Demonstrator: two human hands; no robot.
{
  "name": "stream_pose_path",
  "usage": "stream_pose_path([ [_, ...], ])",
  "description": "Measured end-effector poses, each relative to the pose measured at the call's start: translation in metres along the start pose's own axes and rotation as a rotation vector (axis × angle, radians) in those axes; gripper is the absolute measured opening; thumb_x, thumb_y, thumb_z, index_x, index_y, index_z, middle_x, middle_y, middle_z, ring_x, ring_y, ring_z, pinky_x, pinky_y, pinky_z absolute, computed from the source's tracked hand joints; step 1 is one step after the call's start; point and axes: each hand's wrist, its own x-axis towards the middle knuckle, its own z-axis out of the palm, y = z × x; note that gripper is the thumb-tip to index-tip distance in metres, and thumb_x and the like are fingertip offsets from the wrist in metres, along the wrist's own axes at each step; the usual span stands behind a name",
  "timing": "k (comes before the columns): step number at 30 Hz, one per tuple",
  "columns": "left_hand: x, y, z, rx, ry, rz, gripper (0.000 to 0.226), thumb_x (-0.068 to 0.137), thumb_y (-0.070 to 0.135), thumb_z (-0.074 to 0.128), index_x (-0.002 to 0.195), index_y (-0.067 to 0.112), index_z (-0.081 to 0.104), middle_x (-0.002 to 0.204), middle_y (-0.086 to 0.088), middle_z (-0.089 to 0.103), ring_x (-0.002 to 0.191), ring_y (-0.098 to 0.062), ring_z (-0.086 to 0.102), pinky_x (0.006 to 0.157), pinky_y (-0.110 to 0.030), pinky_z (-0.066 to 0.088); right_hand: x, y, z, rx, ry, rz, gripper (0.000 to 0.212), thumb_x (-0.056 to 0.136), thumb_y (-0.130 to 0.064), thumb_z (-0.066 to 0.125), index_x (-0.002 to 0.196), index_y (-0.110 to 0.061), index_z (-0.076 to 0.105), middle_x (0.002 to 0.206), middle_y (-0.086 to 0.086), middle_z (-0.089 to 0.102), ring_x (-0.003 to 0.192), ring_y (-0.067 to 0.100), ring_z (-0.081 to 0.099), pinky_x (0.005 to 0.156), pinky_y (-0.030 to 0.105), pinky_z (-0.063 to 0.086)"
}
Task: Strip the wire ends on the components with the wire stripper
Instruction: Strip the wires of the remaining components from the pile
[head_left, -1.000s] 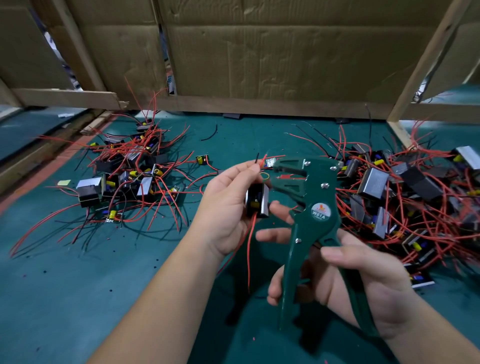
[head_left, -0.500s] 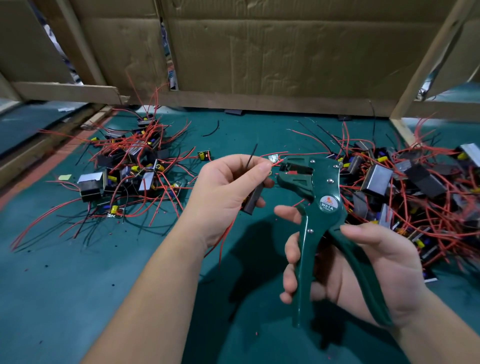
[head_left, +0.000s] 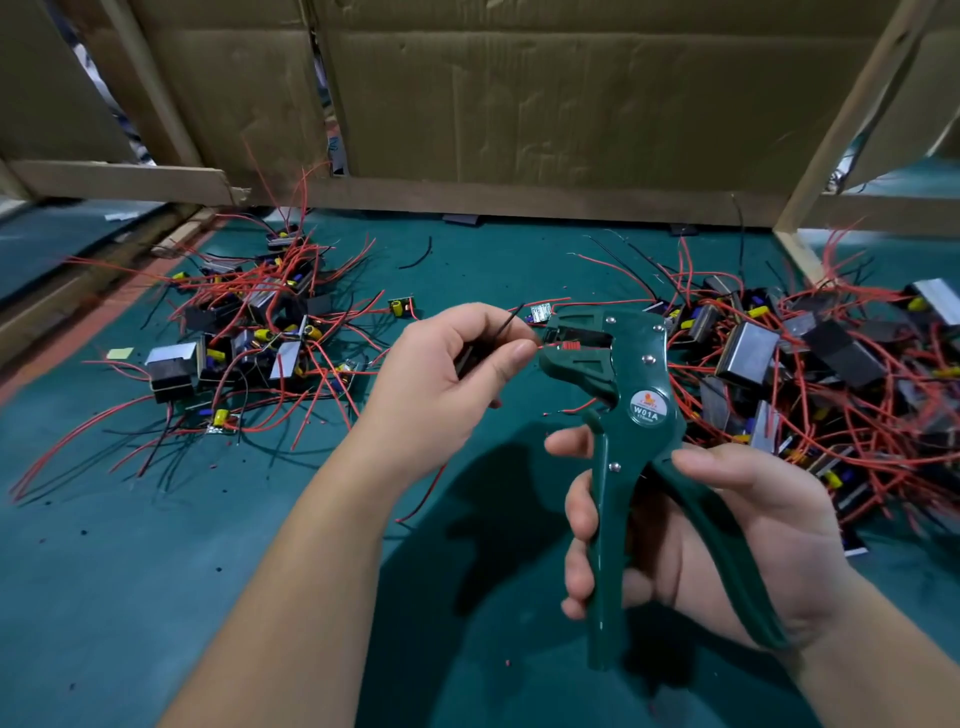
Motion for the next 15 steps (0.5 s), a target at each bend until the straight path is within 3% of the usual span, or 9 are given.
stream_pose_path([
  [5, 0.0001, -0.0026, -0.0004, 0.125, 0.024, 0.054, 0.024, 0.09, 0.01, 0.063, 0.081, 0.032, 0.058, 0.063, 0.016, 0.057, 0.055, -0.003, 0.051, 0.054, -0.014, 0.044, -0.001, 0.0034, -0.0033, -0.276, 0.243, -0.011, 0.045, 0.067, -0.027, 0.078, 0.104, -0.005, 0.065, 0.084, 0.024, 0.06, 0.072, 0.041, 0.063, 0.07, 0.054, 0.051],
  [8, 0.0007, -0.0047, -0.0015, 0.207, 0.027, 0.076, 0.025, 0.09, 0.012, 0.063, 0.081, 0.034, 0.057, 0.069, 0.012, 0.057, 0.058, -0.01, 0.054, 0.061, -0.025, 0.048, -0.0001, 0.004, -0.0025, -0.314, 0.32, -0.016, 0.044, 0.065, -0.032, 0.082, 0.096, -0.007, 0.065, 0.078, 0.022, 0.06, 0.065, 0.038, 0.063, 0.065, 0.051, 0.053],
  [15, 0.0009, -0.0055, -0.0045, 0.236, 0.014, 0.078, 0.029, 0.09, 0.009, 0.063, 0.081, 0.036, 0.056, 0.072, 0.014, 0.058, 0.063, 0.001, 0.053, 0.064, -0.019, 0.046, 0.0006, 0.005, -0.0005, -0.387, 0.36, -0.002, 0.044, 0.07, -0.045, 0.078, 0.091, -0.009, 0.062, 0.074, 0.02, 0.058, 0.061, 0.036, 0.062, 0.064, 0.049, 0.053],
])
